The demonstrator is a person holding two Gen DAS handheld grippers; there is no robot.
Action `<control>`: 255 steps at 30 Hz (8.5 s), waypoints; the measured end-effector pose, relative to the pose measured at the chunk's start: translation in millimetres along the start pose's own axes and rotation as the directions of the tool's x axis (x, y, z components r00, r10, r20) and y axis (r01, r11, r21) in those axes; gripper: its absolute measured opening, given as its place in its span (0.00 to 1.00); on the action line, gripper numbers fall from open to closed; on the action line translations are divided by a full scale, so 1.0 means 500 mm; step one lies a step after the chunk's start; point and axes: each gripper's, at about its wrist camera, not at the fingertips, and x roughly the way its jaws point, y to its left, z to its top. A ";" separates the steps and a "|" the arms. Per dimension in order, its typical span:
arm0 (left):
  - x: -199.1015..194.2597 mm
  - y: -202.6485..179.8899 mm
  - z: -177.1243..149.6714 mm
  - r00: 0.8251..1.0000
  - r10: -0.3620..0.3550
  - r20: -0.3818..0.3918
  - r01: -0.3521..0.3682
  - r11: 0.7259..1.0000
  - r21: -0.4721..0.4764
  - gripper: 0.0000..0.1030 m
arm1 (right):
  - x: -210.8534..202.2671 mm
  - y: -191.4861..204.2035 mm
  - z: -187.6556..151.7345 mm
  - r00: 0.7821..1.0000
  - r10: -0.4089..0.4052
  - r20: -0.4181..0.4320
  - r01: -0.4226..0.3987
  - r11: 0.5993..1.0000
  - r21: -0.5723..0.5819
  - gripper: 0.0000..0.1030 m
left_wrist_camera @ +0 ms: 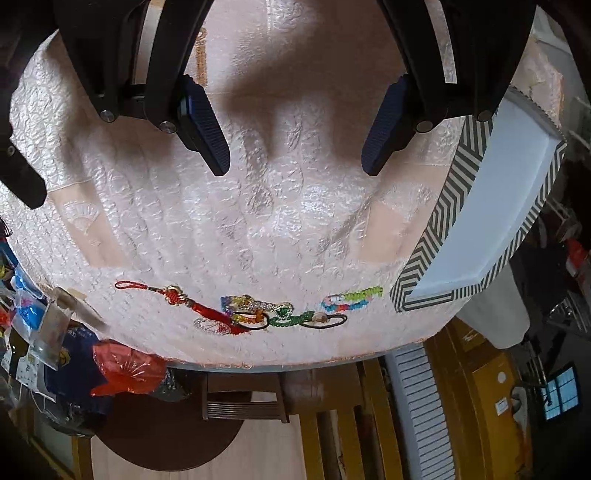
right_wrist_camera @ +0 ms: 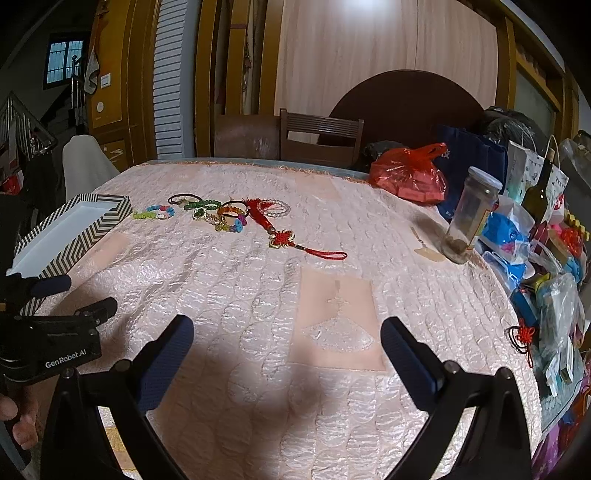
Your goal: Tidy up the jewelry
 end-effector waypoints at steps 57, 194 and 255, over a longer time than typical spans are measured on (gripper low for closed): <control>0.064 0.040 -0.006 0.997 -0.042 -0.068 0.037 0.997 -0.071 0.47 | 0.019 0.017 0.001 1.000 0.000 -0.018 -0.001 1.000 -0.013 1.00; 0.338 0.139 0.241 0.991 -0.050 -0.126 0.051 0.999 0.002 0.47 | 0.331 -0.026 0.131 0.969 0.090 -0.232 -0.090 0.996 0.012 1.00; 0.250 0.144 0.114 0.973 -0.231 -0.003 0.228 0.963 -0.141 0.00 | 0.495 -0.061 0.172 0.938 0.266 -0.220 -0.302 0.941 -0.151 0.29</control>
